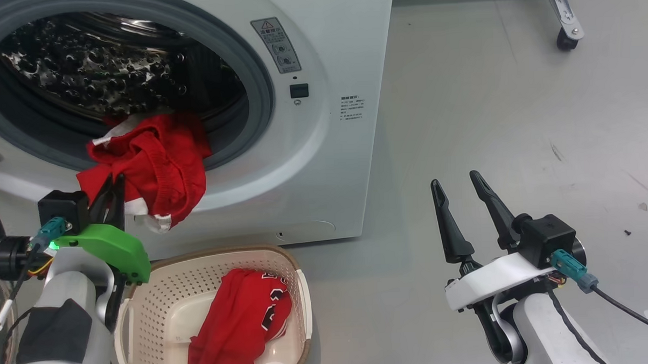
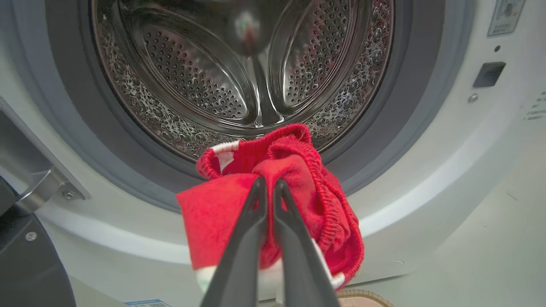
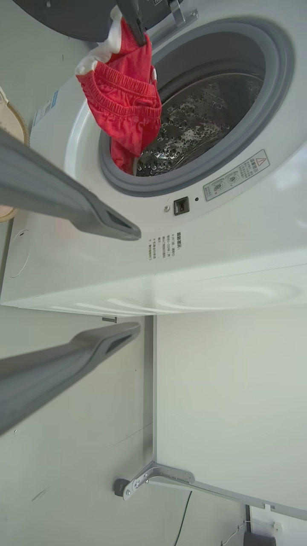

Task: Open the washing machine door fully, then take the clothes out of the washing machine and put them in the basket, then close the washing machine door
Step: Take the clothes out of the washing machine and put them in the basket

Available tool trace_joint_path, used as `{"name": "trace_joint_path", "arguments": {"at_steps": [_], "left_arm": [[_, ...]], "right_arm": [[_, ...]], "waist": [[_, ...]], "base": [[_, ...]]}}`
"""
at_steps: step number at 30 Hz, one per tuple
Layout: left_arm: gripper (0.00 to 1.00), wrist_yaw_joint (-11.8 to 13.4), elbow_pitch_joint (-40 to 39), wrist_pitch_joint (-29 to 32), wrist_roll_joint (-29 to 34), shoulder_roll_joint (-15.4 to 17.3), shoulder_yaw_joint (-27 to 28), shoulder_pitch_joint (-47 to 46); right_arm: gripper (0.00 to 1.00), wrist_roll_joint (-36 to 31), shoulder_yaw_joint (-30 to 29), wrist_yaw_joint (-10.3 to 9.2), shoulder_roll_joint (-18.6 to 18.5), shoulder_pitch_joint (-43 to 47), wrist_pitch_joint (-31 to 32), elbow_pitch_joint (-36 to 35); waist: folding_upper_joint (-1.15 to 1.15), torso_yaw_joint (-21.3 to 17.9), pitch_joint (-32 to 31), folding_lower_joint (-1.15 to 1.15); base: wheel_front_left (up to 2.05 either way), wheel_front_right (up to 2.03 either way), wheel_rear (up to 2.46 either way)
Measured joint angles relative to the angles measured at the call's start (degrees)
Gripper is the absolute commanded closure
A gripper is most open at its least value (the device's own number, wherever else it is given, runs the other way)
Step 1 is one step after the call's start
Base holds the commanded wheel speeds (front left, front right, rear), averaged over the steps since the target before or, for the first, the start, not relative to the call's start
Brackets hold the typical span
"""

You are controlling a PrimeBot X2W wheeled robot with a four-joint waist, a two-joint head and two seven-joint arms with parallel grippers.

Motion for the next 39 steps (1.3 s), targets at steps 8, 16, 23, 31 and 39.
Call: {"name": "trace_joint_path", "arguments": {"at_steps": [8, 16, 23, 31, 39], "left_arm": [[1.00, 0.00, -5.00, -1.05, -1.09, -0.10, -0.14, 3.14], [1.00, 0.00, -11.09, -1.18, -1.49, -0.09, -0.07, 4.40], [1.00, -0.01, -20.73, -1.24, -1.99, -0.10, 0.86, 5.16], [1.00, -0.07, -29.38, -1.24, -1.98, -0.10, 1.90, 5.63], [1.00, -0.07, -32.71, -1.24, -1.91, -0.10, 1.82, 9.66]], "right_arm": [[0.00, 0.27, 0.27, 0.51, 0.00, 1.35, 0.00, 0.09], [0.00, 0.35, 0.29, 0.94, 0.01, 1.80, 0.00, 0.02], [0.00, 0.41, 0.21, 0.98, 0.01, 2.05, 0.00, -0.05], [0.00, 0.45, 0.15, 1.00, 0.01, 2.07, 0.00, -0.13], [0.00, 0.45, 0.14, 1.01, 0.01, 2.17, 0.00, -0.19]], "waist": [[0.00, 1.66, -2.76, 0.00], [0.00, 1.97, -3.63, 0.00], [0.00, 2.00, -3.92, 0.00], [0.00, 1.91, -4.28, 0.00], [0.00, 1.77, -4.55, 0.00]], "base": [[0.00, 0.00, 0.00], [0.00, 0.00, 0.00], [0.00, 0.00, 0.00], [0.00, 0.00, 0.00], [0.00, 0.00, 0.00]]}}
